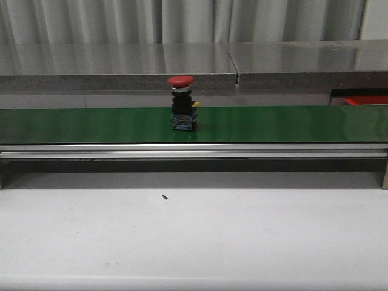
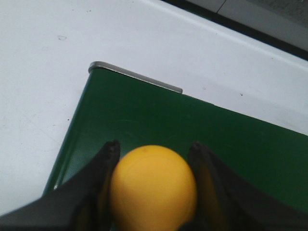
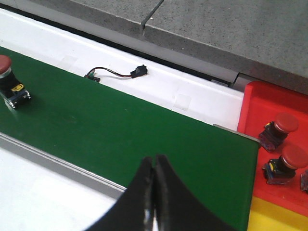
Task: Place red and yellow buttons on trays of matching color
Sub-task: 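Set the yellow button on the green belt and release it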
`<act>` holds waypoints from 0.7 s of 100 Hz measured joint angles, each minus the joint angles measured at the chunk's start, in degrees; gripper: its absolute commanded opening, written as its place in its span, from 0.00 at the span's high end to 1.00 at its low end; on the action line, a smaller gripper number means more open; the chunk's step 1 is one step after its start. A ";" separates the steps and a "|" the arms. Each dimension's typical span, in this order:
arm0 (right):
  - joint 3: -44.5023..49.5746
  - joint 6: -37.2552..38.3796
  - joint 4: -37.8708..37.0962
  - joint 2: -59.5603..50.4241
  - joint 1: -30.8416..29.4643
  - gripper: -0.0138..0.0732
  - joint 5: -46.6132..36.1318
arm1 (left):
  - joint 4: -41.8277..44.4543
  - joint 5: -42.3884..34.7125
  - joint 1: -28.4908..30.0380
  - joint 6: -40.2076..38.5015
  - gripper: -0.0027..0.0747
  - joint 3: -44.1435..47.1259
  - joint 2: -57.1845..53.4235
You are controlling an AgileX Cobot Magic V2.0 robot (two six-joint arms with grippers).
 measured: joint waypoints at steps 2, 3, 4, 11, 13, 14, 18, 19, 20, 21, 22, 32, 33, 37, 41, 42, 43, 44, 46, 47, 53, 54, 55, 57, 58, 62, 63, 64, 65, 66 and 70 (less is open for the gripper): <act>0.00 0.00 0.00 0.00 0.00 0.95 0.00 | 0.00 0.00 0.00 0.00 0.93 -0.10 0.10; 0.00 0.00 0.00 0.00 0.00 0.95 0.00 | 0.00 0.00 0.00 0.00 0.91 -0.10 0.10; 0.00 0.00 0.00 0.00 0.00 0.95 0.00 | -0.14 0.00 0.00 0.00 0.90 -0.10 0.10; 0.00 0.00 0.00 0.00 0.00 0.95 0.00 | -0.41 0.11 0.00 0.00 0.73 -0.10 0.12; 0.00 0.00 0.00 0.00 0.00 0.95 0.00 | -0.41 0.11 0.00 0.00 0.67 -0.10 0.12; 0.00 0.00 0.00 0.00 0.00 0.95 0.00 | -0.41 0.11 0.00 0.00 0.64 -0.10 0.12; 0.00 0.00 0.00 0.00 0.00 0.95 0.00 | -0.50 0.20 0.00 0.00 0.48 -0.10 0.12; 0.00 0.00 0.00 0.00 0.00 0.95 0.00 | -0.50 0.20 0.00 0.00 0.46 -0.10 0.12; 0.00 0.00 0.00 0.00 0.00 0.95 0.00 | -0.50 0.20 0.00 0.00 0.40 -0.10 0.12; 0.00 0.00 0.00 0.00 0.00 0.95 0.00 | -0.50 0.20 0.00 0.00 0.37 -0.10 0.12; 0.00 0.00 0.00 0.00 0.00 0.95 0.00 | -0.50 0.09 0.00 0.00 0.32 -0.10 0.12; 0.00 0.00 0.00 0.00 0.00 0.95 0.00 | -0.09 -0.13 0.00 0.10 0.03 -0.10 0.22; 0.00 0.00 0.00 0.00 0.00 0.95 0.00 | -0.09 -0.13 0.00 0.10 0.03 -0.10 0.22; 0.00 0.00 0.00 0.00 0.00 0.95 0.00 | -0.09 -0.13 0.00 0.23 0.07 -0.10 -0.03; 0.00 0.00 0.00 0.00 0.00 0.95 0.00 | -0.09 -0.13 0.00 0.62 0.10 -0.10 -0.51; 0.00 0.00 0.00 0.00 0.00 0.95 0.00 | -0.09 -0.13 0.00 0.87 0.10 -0.10 -0.61; 0.00 0.00 0.00 0.00 0.00 0.95 0.00 | -0.09 -0.13 0.00 1.01 0.11 -0.10 -0.84; 0.00 0.00 0.00 0.00 0.00 0.95 0.00 | 0.01 -0.13 0.00 1.01 0.11 -0.10 -0.97; 0.00 0.00 0.00 0.00 0.00 0.95 0.00 | -0.05 -0.13 0.00 1.15 0.12 -0.10 -1.36; 0.00 0.00 0.00 0.00 0.00 0.95 0.00 | -0.05 -0.13 0.00 1.33 0.12 -0.10 -1.53; 0.00 0.00 0.00 0.00 0.00 0.95 0.00 | -0.05 0.10 0.00 1.61 0.12 -0.10 -3.31; 0.00 0.00 0.00 0.00 0.00 0.95 0.00 | -0.05 0.10 0.00 1.71 0.12 -0.10 -3.53; 0.00 0.00 0.00 0.00 0.00 0.95 0.00 | -0.05 0.21 0.00 1.71 0.12 -0.10 -3.99; 0.00 0.00 0.00 0.00 0.00 0.95 0.00 | -0.05 0.33 0.00 1.84 0.12 -0.10 -4.50; 0.00 0.00 0.00 0.00 0.00 0.95 0.00 | -0.05 0.33 0.00 1.84 0.12 -0.10 -5.00; 0.00 0.00 0.00 0.00 0.00 0.95 0.00 | -0.16 0.87 0.00 1.98 0.12 -0.10 -6.64; 0.00 0.00 0.00 0.00 0.00 0.95 0.00 | -0.16 1.09 0.00 2.02 0.12 -0.10 -6.94; 0.00 0.00 0.00 0.00 0.00 0.95 0.00 | -0.16 1.11 0.00 2.02 0.12 -0.10 -7.24; 0.00 0.00 0.00 0.00 0.00 0.95 0.00 | -0.27 1.45 0.00 2.14 0.12 -0.10 -7.86; 0.00 0.00 0.00 0.00 0.00 0.95 0.00 | -0.27 1.61 0.00 2.12 0.12 -0.10 -8.17; 0.00 0.00 0.00 0.00 0.00 0.95 0.00 | -0.66 2.92 0.00 2.68 0.12 -0.10 -10.49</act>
